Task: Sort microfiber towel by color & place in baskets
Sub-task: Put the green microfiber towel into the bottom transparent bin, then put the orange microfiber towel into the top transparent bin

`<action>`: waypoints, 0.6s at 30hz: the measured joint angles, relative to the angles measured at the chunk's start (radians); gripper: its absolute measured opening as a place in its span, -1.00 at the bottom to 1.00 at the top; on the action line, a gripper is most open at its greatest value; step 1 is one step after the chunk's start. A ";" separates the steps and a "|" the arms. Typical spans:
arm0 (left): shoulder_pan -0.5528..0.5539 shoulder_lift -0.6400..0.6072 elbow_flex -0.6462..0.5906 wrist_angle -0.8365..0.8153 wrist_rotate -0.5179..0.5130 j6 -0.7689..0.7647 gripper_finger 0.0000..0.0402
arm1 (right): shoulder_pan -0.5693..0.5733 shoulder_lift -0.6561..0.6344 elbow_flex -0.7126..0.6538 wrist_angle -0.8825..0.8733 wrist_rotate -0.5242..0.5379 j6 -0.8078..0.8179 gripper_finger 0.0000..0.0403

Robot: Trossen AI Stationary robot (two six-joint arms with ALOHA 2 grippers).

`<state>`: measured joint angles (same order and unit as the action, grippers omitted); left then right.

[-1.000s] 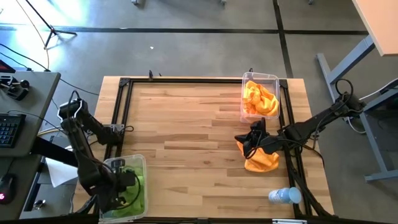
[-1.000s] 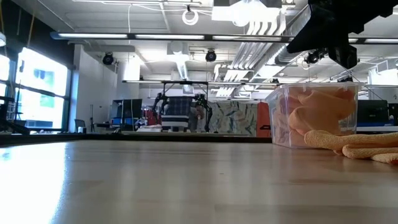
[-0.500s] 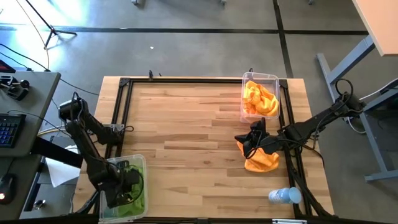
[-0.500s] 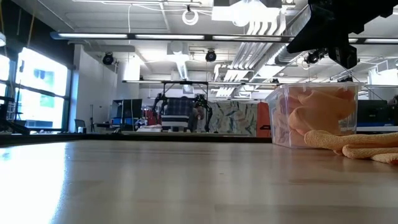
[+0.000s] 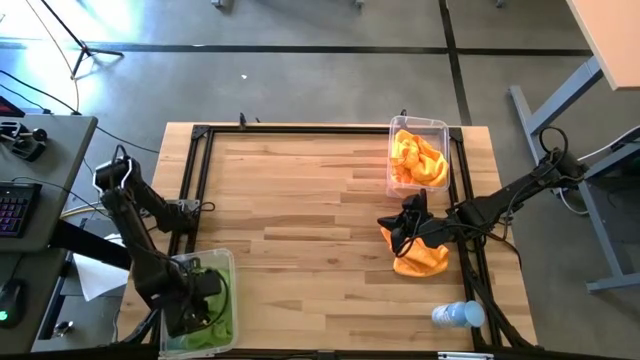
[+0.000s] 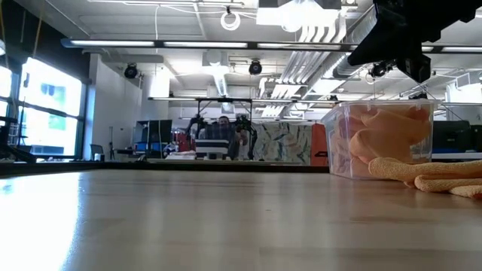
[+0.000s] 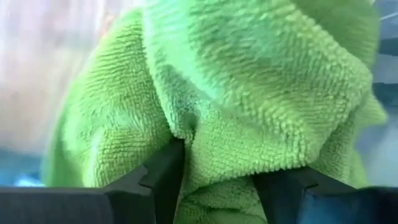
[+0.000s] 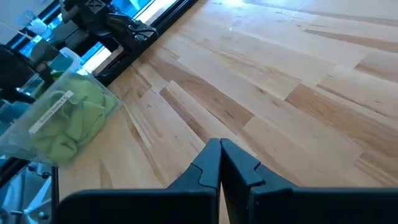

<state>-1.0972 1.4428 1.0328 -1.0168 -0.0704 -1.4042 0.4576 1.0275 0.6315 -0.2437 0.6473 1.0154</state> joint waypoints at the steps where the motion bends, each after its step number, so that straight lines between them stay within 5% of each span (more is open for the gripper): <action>1: 0.004 -0.001 0.028 -0.039 0.001 -0.001 -0.16 | 0.000 0.000 0.000 0.000 0.000 -0.004 -1.00; 18: 0.012 -0.004 0.377 -0.451 0.027 -0.134 -0.20 | 0.000 0.000 0.000 -0.024 0.000 -0.095 -1.00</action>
<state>-1.0855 1.4391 1.4094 -1.4679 -0.0437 -1.5380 0.4576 1.0275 0.6315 -0.2675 0.6472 0.9203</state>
